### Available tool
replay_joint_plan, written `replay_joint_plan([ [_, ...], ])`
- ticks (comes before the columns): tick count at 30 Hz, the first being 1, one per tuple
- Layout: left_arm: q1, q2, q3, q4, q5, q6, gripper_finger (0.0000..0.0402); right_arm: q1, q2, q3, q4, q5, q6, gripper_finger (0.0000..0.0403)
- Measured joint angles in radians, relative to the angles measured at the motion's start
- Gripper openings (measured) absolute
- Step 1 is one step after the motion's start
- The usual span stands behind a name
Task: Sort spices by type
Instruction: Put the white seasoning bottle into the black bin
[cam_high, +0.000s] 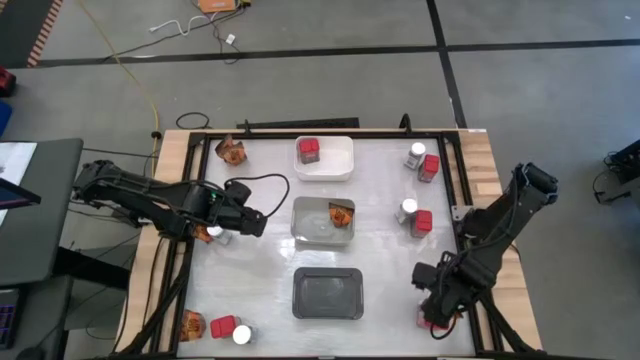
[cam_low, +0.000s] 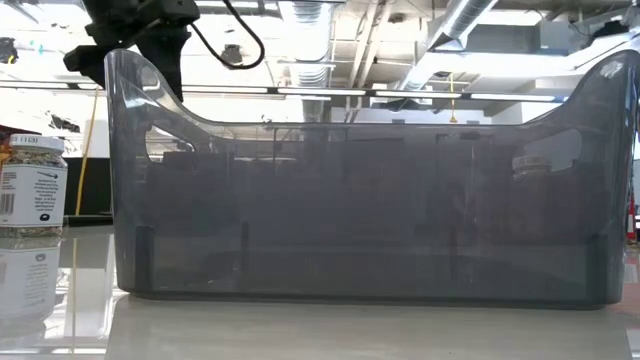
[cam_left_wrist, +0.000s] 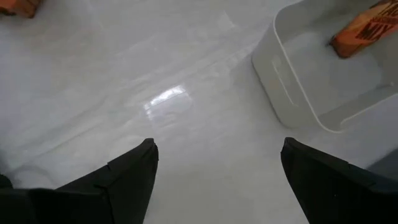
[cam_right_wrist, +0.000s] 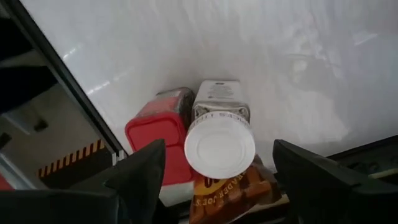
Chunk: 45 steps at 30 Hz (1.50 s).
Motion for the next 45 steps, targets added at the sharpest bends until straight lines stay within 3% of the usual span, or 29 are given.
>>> replay_joint_plan([
  [11,0.0,0.0,0.0,0.001,-0.022,-0.04,0.0324,0.053,0.0,-0.001,0.018,0.06,0.146,0.0321],
  [16,0.0,0.009,0.0,0.001,-0.026,-0.063,0.0324,0.073,-0.003,-0.062,0.095,0.06,0.183,0.0321],
  [29,-0.004,0.086,0.0,0.03,-0.024,-0.061,0.0324,0.091,-0.003,-0.135,0.122,0.051,0.149,0.0321],
  [38,-0.004,0.085,0.0,0.043,-0.02,-0.041,0.0324,0.09,-0.003,-0.149,0.136,0.051,0.095,0.0286],
  [45,-0.004,0.085,0.0,0.044,-0.02,-0.041,0.0324,0.089,-0.004,-0.202,0.229,0.049,0.135,0.0285],
])
